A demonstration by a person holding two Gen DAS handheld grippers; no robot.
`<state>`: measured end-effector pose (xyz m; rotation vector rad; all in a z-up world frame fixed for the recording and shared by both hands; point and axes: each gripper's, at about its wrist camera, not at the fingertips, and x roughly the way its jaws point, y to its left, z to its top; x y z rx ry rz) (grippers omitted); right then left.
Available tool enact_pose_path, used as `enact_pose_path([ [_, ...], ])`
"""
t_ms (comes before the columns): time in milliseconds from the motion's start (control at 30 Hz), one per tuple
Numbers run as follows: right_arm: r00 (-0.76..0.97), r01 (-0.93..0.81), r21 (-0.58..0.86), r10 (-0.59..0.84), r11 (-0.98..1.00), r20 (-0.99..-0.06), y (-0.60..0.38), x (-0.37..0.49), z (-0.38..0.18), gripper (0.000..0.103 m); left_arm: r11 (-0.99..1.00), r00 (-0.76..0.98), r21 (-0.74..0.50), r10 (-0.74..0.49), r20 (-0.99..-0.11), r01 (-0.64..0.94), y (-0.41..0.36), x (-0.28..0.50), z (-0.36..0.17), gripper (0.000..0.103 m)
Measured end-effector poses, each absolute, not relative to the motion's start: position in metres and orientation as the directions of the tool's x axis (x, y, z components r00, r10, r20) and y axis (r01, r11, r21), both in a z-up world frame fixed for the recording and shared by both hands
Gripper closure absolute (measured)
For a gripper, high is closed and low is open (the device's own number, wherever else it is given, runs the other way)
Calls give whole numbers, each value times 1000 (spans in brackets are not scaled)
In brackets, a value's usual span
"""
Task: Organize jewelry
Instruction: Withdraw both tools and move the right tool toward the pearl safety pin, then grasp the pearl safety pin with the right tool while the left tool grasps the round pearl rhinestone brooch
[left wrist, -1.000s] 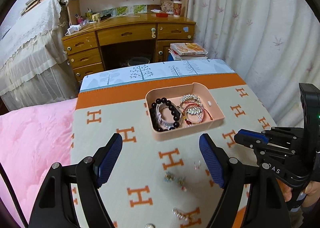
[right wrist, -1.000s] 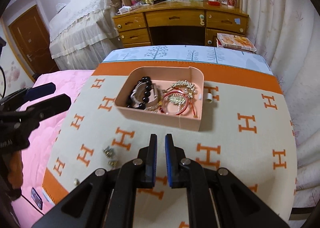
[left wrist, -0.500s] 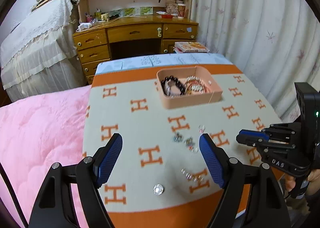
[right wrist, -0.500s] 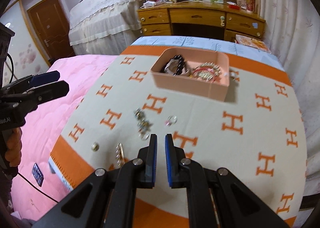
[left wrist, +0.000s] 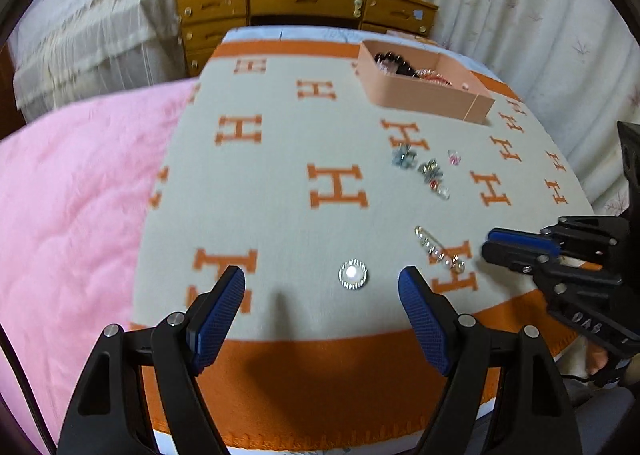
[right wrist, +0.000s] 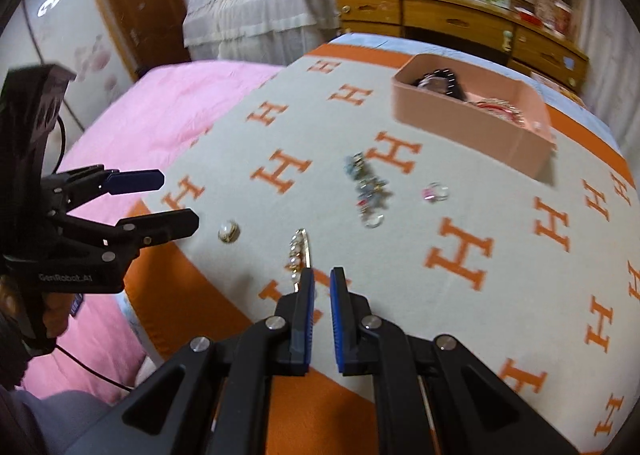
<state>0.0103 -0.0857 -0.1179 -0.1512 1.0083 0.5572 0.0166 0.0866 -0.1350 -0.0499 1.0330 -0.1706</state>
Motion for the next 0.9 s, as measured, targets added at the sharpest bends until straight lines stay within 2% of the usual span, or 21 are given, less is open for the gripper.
enact_pose_path([
  [200, 408, -565, 78, 360, 821, -839, -65, 8, -132, 92, 988, 491, -102, -145, -859, 114, 84, 15, -147, 25],
  [267, 411, -575, 64, 355, 816, -839, -60, 8, -135, 73, 987, 480, -106, -150, -864, 118, 83, 15, -150, 25],
  [333, 421, -583, 55, 360, 811, -833, -59, 7, -136, 69, 987, 474, -109, -153, -867, 118, 82, 15, -152, 25],
  [700, 478, -603, -56, 304, 796, -824, -50, 2, -145, 69, 984, 476, -118, -168, -863, 133, 80, 20, -156, 25],
  [733, 484, -606, -64, 304, 793, -820, -50, 1, -145, 71, 984, 477, -120, -170, -862, 135, 80, 21, -156, 25],
  [800, 473, -609, -44, 318, 792, -822, -51, 3, -145, 86, 984, 479, -117, -169, -862, 137, 78, 23, -156, 25],
  [833, 467, -598, -26, 323, 801, -823, -54, 5, -145, 90, 984, 479, -118, -169, -861, 136, 77, 24, -156, 26],
  [867, 462, -583, -5, 326, 813, -824, -58, 8, -145, 90, 983, 474, -122, -172, -864, 134, 77, 25, -157, 27],
  [900, 458, -572, 14, 333, 820, -824, -61, 10, -145, 90, 983, 468, -127, -176, -866, 133, 77, 26, -158, 33],
])
